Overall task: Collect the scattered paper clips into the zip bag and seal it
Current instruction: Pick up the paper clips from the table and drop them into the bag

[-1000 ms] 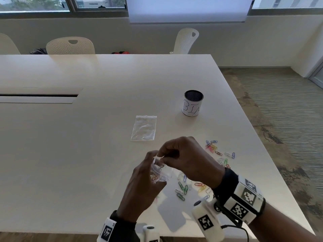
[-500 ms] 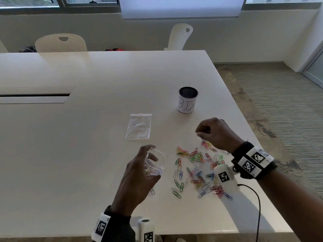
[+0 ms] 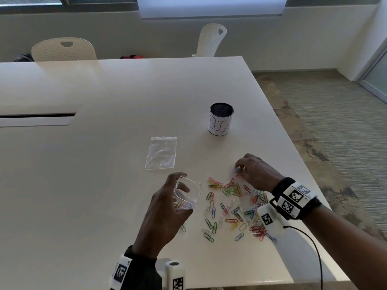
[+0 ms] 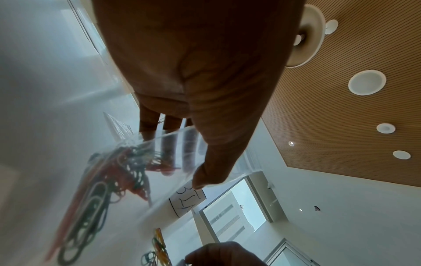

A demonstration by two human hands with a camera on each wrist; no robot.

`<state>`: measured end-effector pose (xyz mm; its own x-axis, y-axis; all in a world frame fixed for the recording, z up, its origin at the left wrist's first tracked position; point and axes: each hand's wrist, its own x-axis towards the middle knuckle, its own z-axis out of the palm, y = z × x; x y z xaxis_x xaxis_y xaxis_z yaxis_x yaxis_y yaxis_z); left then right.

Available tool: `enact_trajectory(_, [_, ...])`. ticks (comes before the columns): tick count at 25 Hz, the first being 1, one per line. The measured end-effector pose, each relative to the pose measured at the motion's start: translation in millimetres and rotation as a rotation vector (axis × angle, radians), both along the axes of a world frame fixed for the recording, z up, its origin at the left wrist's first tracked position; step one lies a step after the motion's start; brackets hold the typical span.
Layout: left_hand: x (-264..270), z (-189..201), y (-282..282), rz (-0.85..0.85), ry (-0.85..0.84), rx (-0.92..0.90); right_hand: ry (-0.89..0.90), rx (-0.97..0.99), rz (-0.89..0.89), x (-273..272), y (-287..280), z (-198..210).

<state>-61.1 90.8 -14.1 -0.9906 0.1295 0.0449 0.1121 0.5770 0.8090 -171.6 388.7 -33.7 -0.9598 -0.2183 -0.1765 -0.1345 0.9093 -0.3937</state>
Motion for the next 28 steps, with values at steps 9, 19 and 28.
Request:
enact_trajectory(9, [-10.0,-3.2,1.2,-0.010,0.004,-0.027,-0.130,0.159,0.155,17.1,-19.4,20.7])
enact_trajectory(19, [-14.8,-0.9,0.0,-0.010,-0.002,-0.027,0.123,0.020,0.181,37.8,-41.9,-5.2])
enact_trajectory(28, [-9.0,-1.0,-4.0,-0.004,-0.002,-0.029,0.138,0.046,0.179,27.9,-41.4,-0.5])
